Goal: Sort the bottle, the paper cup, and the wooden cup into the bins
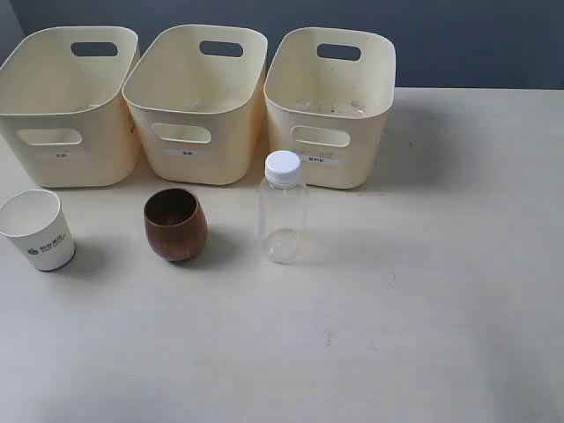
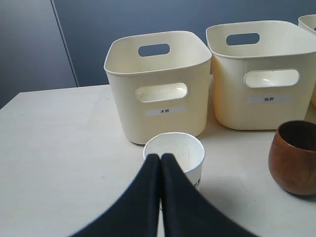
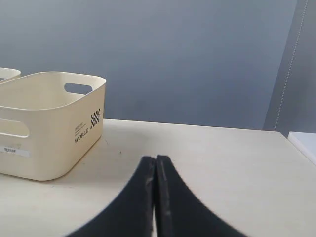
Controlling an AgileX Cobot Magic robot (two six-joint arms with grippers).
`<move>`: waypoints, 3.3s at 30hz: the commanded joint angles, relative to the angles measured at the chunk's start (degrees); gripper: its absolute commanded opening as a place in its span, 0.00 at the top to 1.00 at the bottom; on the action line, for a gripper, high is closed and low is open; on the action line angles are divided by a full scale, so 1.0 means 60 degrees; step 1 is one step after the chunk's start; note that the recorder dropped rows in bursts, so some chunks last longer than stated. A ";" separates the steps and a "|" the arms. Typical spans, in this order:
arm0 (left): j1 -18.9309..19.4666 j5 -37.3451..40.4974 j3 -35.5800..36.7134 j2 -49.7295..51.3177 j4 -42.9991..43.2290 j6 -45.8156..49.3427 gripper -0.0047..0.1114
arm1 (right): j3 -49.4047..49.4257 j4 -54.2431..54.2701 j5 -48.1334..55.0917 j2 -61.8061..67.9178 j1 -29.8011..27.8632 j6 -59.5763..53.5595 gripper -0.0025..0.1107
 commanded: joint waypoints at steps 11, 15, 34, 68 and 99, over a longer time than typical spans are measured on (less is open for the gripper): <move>-0.0026 -0.0133 -0.0011 0.0031 0.0016 -0.0027 0.96 | 0.0021 -0.0019 -0.0063 -0.0045 0.0021 0.0008 0.99; -0.0026 -0.0133 -0.0011 0.0031 0.0016 -0.0027 0.96 | 0.0021 -0.0019 -0.0063 -0.0045 0.0021 0.0008 0.99; -0.0026 -0.0133 -0.0011 0.0031 0.0016 -0.0027 0.96 | 0.0021 -0.0084 -0.0105 -0.0045 0.0021 0.0008 0.99; -0.0026 -0.0133 -0.0011 0.0031 0.0016 -0.0027 0.96 | 0.0021 0.4231 -0.0797 -0.0045 0.0021 0.0536 0.99; -0.0026 -0.0133 -0.0011 0.0031 0.0016 -0.0027 0.96 | -0.5098 0.1748 -0.1556 0.8173 0.3980 -0.2236 0.99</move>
